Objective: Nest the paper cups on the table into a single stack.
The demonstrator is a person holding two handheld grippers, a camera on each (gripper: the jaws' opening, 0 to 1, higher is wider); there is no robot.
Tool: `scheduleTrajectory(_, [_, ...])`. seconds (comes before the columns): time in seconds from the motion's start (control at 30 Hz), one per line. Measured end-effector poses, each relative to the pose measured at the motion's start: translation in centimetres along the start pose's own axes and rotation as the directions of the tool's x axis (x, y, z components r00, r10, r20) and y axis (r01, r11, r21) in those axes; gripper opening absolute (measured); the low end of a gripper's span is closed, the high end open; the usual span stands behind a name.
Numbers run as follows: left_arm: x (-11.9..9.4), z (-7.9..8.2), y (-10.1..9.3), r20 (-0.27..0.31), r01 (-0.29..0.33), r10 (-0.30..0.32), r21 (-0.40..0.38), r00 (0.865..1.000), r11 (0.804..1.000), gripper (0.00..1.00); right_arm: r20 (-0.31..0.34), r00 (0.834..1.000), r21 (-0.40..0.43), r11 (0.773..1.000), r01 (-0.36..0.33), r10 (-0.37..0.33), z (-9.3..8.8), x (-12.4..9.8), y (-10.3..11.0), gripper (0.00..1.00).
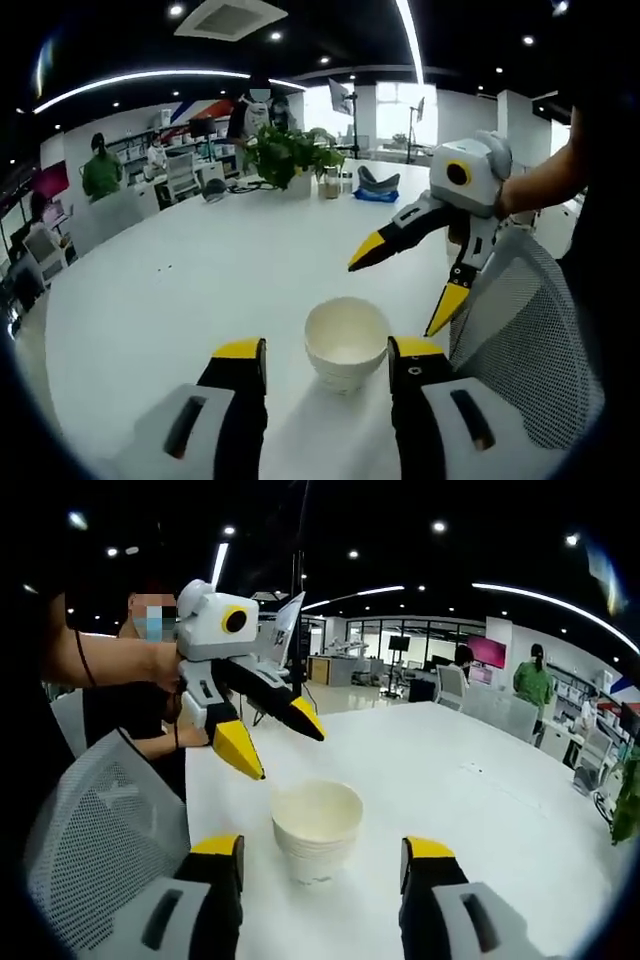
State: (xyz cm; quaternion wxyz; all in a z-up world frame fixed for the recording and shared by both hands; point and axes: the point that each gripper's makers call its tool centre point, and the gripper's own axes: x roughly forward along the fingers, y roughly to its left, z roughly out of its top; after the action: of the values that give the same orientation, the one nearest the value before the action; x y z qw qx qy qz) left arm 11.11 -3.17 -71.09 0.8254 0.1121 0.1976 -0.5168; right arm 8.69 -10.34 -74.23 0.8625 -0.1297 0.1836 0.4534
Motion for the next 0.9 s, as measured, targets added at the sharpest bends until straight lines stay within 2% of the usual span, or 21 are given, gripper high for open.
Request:
scheduleTrajectory(0.13, [-0.9, -0.4, -0.3, 0.048, -0.028, 0.029, -0.024, 0.998, 0.999, 0.6, 0.032, 0.999, 0.002, 1.0, 0.009, -0.009, -0.1, -0.7, 0.1, 0.74])
scheduleTrajectory(0.23, [-1.5, -0.9, -0.7, 0.071, -0.039, 0.041, -0.027, 0.997, 0.999, 0.68, 0.035, 0.999, 0.002, 1.0, 0.009, -0.009, -0.4, -1.2, 0.3, 0.82])
scheduleTrajectory(0.33, [-2.0, -1.4, -1.0, 0.088, -0.064, 0.067, -0.039, 0.994, 0.997, 0.76, 0.035, 0.999, 0.0, 1.0, 0.031, -0.031, -0.9, -1.9, 0.1, 0.86])
scheduleTrajectory(0.47, [-2.8, -2.1, -1.0, 0.114, -0.095, 0.101, -0.064, 0.988, 0.993, 0.8, 0.037, 0.998, 0.013, 0.998, 0.059, -0.06, -1.3, -2.8, -0.3, 0.92])
scheduleTrajectory(0.63, [-3.4, -2.8, -1.2, 0.127, -0.125, 0.132, -0.06, 0.983, 0.99, 0.88, 0.032, 0.996, 0.017, 0.996, 0.087, -0.087, -2.4, -4.0, -0.6, 0.98])
scheduleTrajectory(0.7, [-3.5, -3.0, -1.6, 0.126, -0.136, 0.142, -0.057, 0.982, 0.989, 0.91, 0.027, 0.995, 0.047, 0.995, 0.092, -0.094, -2.9, -4.5, -0.7, 1.0])
scheduleTrajectory(0.9, [-3.5, -3.8, -2.2, 0.117, -0.151, 0.159, -0.072, 0.98, 0.986, 0.99, 0.023, 0.994, 0.059, 0.993, 0.106, -0.108, -4.0, -5.2, -0.7, 1.0])
